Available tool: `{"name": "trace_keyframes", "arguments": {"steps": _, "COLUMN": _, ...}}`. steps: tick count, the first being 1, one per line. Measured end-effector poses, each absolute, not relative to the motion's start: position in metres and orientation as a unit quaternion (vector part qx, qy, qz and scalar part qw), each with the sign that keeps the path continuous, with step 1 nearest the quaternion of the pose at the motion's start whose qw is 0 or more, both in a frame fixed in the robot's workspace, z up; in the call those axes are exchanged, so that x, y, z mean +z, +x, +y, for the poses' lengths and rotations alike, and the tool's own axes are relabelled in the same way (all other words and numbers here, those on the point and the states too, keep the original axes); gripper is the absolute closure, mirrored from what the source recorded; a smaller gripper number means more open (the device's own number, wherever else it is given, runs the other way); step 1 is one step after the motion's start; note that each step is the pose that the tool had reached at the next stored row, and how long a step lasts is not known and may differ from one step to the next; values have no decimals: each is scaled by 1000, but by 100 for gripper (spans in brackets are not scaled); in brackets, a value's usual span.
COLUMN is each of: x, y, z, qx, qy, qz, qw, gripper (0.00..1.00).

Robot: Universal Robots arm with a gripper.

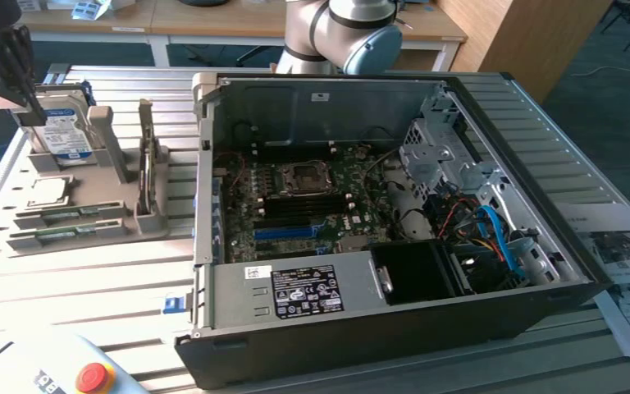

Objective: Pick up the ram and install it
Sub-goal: 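Pick up the ram and move it above insertion slot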

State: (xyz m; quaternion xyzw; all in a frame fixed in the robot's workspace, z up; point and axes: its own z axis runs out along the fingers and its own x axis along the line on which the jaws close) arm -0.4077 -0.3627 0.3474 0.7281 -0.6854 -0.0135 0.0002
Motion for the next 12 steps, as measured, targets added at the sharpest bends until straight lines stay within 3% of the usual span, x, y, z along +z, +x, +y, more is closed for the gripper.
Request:
{"name": "trace_keyframes", "arguments": {"steps": 11, "x": 347, "y": -408, "z": -363, "qx": -14, "qy": 728, "qz": -685, "qw": 0, "gripper": 89}}
{"name": "trace_keyframes", "arguments": {"steps": 12, "x": 347, "y": -408, "z": -363, "qx": -14, "qy": 728, "qz": -685, "qw": 0, "gripper": 84}}
